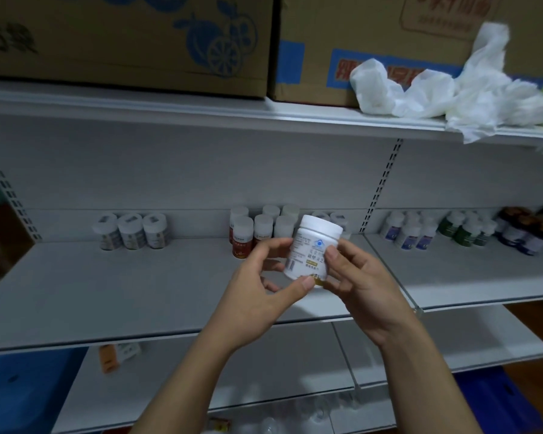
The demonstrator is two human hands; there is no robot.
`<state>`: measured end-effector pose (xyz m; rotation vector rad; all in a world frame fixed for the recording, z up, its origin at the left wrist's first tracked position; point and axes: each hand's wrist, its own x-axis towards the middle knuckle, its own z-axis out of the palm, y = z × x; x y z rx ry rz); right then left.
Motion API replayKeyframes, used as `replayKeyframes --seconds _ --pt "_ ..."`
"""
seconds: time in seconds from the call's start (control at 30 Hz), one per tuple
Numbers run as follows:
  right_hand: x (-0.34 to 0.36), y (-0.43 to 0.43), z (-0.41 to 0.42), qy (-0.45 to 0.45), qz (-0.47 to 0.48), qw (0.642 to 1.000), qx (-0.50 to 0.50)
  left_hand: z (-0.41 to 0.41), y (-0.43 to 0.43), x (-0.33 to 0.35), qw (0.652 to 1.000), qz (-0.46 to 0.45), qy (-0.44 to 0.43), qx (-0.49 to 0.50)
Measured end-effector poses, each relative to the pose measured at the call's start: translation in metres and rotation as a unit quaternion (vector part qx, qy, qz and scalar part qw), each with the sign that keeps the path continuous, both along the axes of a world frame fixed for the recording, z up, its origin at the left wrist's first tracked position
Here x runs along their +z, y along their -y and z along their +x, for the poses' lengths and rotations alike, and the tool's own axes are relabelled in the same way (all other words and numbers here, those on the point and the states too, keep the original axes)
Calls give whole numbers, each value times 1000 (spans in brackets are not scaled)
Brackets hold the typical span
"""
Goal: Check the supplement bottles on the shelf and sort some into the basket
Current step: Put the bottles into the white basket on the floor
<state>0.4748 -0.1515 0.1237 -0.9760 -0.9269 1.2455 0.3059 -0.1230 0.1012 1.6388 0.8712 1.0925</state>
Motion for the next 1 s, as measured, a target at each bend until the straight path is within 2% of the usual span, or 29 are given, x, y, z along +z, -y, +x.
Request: replayKeyframes --seconds 0.13,0.57,1.0 --pt "-1 5 -5 0 -3 1000 8 -4 2 -2 999 -24 30 3" --pt "5 9 -19 21 -6 1000 0 -15 4 -3 1000 -9 -13 11" --pt "7 6 -35 36 7 999 6 -33 1 -4 1000 0 11 12"
